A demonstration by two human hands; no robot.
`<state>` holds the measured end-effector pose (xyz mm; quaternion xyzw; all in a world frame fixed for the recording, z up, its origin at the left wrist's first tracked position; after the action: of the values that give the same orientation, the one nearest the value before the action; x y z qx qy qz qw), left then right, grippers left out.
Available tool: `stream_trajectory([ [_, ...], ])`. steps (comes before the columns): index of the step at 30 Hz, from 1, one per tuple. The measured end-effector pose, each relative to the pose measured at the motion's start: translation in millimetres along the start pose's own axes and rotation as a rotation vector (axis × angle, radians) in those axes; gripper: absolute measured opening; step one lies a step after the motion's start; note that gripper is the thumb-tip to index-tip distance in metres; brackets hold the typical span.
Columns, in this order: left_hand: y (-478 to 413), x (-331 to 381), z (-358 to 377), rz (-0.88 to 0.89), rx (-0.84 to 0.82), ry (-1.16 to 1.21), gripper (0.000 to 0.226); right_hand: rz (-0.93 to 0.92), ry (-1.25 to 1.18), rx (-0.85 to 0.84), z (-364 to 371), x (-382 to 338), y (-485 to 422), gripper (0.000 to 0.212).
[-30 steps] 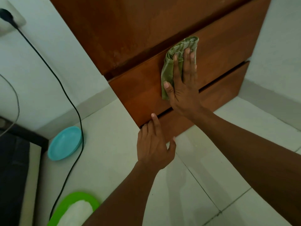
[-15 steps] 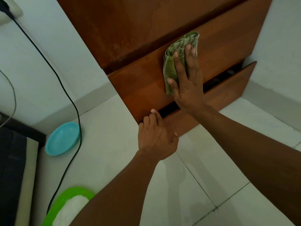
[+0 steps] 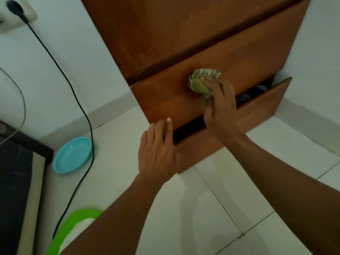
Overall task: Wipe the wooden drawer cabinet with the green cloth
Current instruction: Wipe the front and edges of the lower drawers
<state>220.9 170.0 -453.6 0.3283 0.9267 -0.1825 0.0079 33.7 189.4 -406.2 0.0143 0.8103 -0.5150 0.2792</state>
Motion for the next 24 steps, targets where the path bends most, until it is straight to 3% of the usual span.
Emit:
stream_trajectory([
  [5,2,-18,-4,0.057,-0.060,-0.205,0.074,-0.072,0.091,-0.357,49,-36,89,0.043],
  [9,3,-24,-1,0.045,-0.038,-0.217,0.070,-0.145,0.175,-0.624,81,-37,140,0.048],
  [13,-5,-13,4,0.107,-0.046,-0.199,0.083,-0.154,0.194,-0.647,89,-37,130,0.050],
  [16,-13,0,6,0.157,-0.021,-0.203,0.080,-0.160,0.226,-0.624,88,-18,126,0.045],
  [20,-14,10,8,0.147,0.079,-0.148,0.070,-0.123,0.254,-0.444,61,24,116,0.034],
  [24,-26,24,12,0.208,0.095,-0.158,0.072,-0.034,0.283,-0.315,28,77,98,0.036],
])
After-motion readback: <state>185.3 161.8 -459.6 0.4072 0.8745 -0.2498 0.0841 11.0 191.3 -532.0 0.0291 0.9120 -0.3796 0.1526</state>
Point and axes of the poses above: each hand's wrist, its own y-axis away from the middle knuckle, its own z-axis out of the palm, x = y × z, the point moved 10 cm from there along -y, towards the middle knuckle, and after that the axes turned 3 degrees about -x, right-handed, at the moved point
